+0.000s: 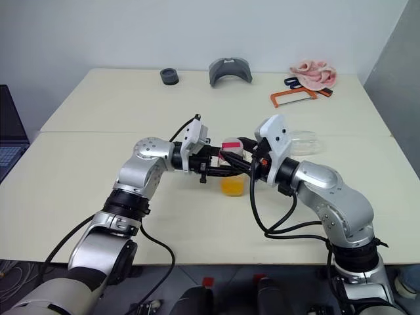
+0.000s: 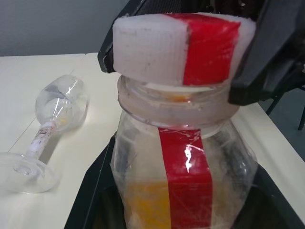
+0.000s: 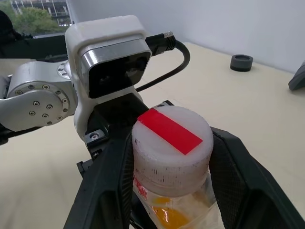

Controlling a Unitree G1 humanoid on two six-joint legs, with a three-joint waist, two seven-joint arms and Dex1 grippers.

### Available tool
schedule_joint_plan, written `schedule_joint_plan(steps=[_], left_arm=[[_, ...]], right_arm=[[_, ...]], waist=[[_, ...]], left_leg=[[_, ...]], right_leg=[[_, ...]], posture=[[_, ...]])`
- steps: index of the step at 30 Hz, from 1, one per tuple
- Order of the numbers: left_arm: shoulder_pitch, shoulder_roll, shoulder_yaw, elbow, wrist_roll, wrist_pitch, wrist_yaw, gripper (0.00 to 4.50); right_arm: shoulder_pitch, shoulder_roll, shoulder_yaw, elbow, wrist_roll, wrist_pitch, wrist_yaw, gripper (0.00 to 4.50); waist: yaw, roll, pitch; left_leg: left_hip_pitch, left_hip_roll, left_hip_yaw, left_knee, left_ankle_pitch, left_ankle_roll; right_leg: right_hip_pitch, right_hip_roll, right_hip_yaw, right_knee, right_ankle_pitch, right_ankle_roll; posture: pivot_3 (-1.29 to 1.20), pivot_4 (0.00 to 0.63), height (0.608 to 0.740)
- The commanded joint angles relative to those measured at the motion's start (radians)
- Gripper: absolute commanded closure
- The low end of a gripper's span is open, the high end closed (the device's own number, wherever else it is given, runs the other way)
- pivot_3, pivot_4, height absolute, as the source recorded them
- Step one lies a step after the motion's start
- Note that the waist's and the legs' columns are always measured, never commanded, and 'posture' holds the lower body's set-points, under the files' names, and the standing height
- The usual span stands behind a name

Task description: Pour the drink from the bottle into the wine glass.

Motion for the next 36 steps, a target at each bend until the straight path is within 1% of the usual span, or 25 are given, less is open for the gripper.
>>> schedule_joint_plan(steps=[1, 5, 8, 10, 12, 14, 16, 19, 20, 22, 25, 26, 30, 32, 34, 36], left_arm=[[-0.001, 0.000, 0.012, -0.058, -0.025, 0.007, 0.001, 2.70], [0.006, -0.001, 0.012, -0.069, -0.030, 0.019, 0.006, 2.70], [0.011, -0.001, 0.012, -0.077, -0.033, 0.026, 0.010, 2.71], [0.013, -0.001, 0.012, -0.081, -0.034, 0.029, 0.012, 2.71], [0.015, 0.000, 0.012, -0.085, -0.036, 0.032, 0.015, 2.71], [0.017, 0.001, 0.012, -0.087, -0.037, 0.033, 0.017, 2.71], [0.020, 0.003, 0.013, -0.092, -0.039, 0.036, 0.018, 2.71], [0.024, 0.010, 0.021, -0.089, -0.042, 0.040, 0.022, 2.71], [0.023, 0.011, 0.023, -0.084, -0.042, 0.040, 0.024, 2.71], [0.023, 0.014, 0.026, -0.081, -0.042, 0.039, 0.026, 2.71], [0.020, 0.017, 0.032, -0.074, -0.042, 0.035, 0.031, 2.71], [0.019, 0.018, 0.034, -0.073, -0.042, 0.034, 0.033, 2.71], [0.019, 0.025, 0.049, -0.067, -0.045, 0.035, 0.046, 2.71], [0.019, 0.028, 0.053, -0.068, -0.048, 0.039, 0.047, 2.71], [0.020, 0.030, 0.057, -0.069, -0.048, 0.040, 0.049, 2.71], [0.022, 0.033, 0.062, -0.074, -0.049, 0.043, 0.053, 2.71]], right_arm=[[-0.010, -0.034, 0.037, -0.036, -0.102, -0.107, 0.008, 2.64], [0.007, -0.043, 0.045, -0.044, -0.153, -0.186, 0.009, 2.66], [0.025, -0.030, 0.020, -0.056, -0.126, -0.197, 0.017, 2.66], [0.043, 0.000, -0.022, -0.072, -0.052, -0.163, 0.012, 2.66], [0.065, 0.034, -0.098, -0.095, 0.067, -0.098, -0.009, 2.67], [0.088, 0.027, -0.153, -0.117, 0.138, -0.054, -0.008, 2.77], [0.100, 0.015, -0.177, -0.134, 0.172, -0.030, -0.012, 2.79], [0.153, 0.000, -0.290, -0.171, 0.253, -0.011, -0.053, 2.79], [0.187, -0.014, -0.324, -0.184, 0.252, -0.016, -0.061, 2.79], [0.246, -0.046, -0.355, -0.205, 0.236, -0.022, -0.067, 2.79], [0.394, -0.108, -0.365, -0.209, 0.148, -0.072, -0.041, 2.79], [0.428, -0.117, -0.366, -0.205, 0.133, -0.090, -0.037, 2.79], [0.655, -0.132, -0.367, -0.129, 0.008, -0.201, -0.007, 2.79], [0.716, -0.141, -0.347, -0.086, -0.055, -0.235, -0.011, 2.79], [0.719, -0.137, -0.335, -0.019, -0.131, -0.231, -0.078, 2.79], [0.681, -0.093, -0.366, 0.036, -0.148, -0.214, -0.155, 2.07]], waist=[[0.000, 0.000, 0.000], [0.000, 0.000, 0.000], [0.000, 0.000, 0.000], [0.000, 0.000, 0.000], [0.000, 0.000, 0.000], [0.001, 0.000, 0.000], [0.001, 0.000, 0.000], [0.002, 0.000, 0.000], [0.002, 0.000, 0.000], [0.003, 0.000, 0.000], [0.005, 0.000, 0.000], [0.006, 0.000, 0.000], [0.006, 0.000, 0.000], [0.006, 0.000, 0.000], [0.002, 0.000, 0.000], [0.002, 0.000, 0.000]], left_leg=[[0.000, 0.000, 0.000, 0.000, 0.000, 0.000], [0.000, 0.000, 0.000, 0.000, 0.000, 0.000], [0.000, 0.000, 0.000, 0.000, 0.000, 0.000], [0.000, 0.000, 0.000, 0.000, 0.000, 0.000], [0.000, 0.001, -0.001, 0.000, 0.000, 0.000], [0.000, 0.001, -0.001, 0.000, 0.000, 0.000], [0.000, 0.001, -0.001, 0.000, 0.000, 0.000], [0.000, 0.001, -0.002, 0.000, 0.000, 0.000], [0.000, 0.001, -0.002, 0.000, 0.000, 0.000], [0.000, 0.000, -0.001, 0.000, -0.001, 0.001], [0.000, 0.000, 0.000, 0.000, -0.001, 0.002], [0.000, -0.001, 0.000, 0.000, -0.001, 0.003], [0.001, -0.001, 0.005, 0.000, -0.002, 0.004], [0.001, -0.001, 0.007, -0.001, -0.002, 0.004], [0.002, -0.001, 0.009, -0.001, -0.002, 0.004], [0.003, -0.001, 0.010, 0.000, -0.001, 0.004]], right_leg=[[0.000, 0.000, 0.000, 0.000, 0.000, 0.000], [0.000, 0.000, 0.000, 0.000, 0.000, 0.000], [0.000, 0.000, 0.000, 0.000, 0.000, 0.000], [0.000, 0.000, 0.000, 0.000, 0.000, 0.000], [0.000, 0.000, 0.000, 0.000, 0.000, 0.000], [0.000, -0.001, 0.000, 0.000, 0.000, 0.000], [0.000, -0.001, 0.000, 0.000, 0.000, 0.000], [0.000, 0.000, -0.001, 0.000, 0.000, 0.000], [0.000, 0.000, -0.001, 0.000, 0.000, 0.000], [0.000, -0.001, 0.000, 0.000, 0.000, 0.000], [0.000, 0.000, 0.000, 0.000, 0.000, 0.000], [0.001, 0.000, 0.000, 0.000, 0.000, 0.000], [0.001, 0.001, 0.001, 0.000, 0.000, 0.000], [0.001, 0.001, 0.001, 0.000, 0.000, 0.000], [0.001, 0.001, 0.003, 0.001, 0.000, 0.000], [0.001, 0.002, 0.004, 0.001, 0.000, 0.000]], posture=[[0.00, 0.150, 0.740], [0.00, 0.150, 0.740], [0.00, 0.150, 0.740], [0.00, 0.150, 0.740], [0.00, 0.150, 0.740], [0.00, 0.150, 0.740], [0.00, 0.150, 0.740], [0.00, 0.150, 0.740], [0.00, 0.150, 0.740], [0.00, 0.150, 0.740], [0.00, 0.150, 0.740], [0.00, 0.150, 0.740], [0.00, 0.150, 0.740], [0.00, 0.150, 0.740], [0.00, 0.150, 0.740], [0.00, 0.150, 0.740]])
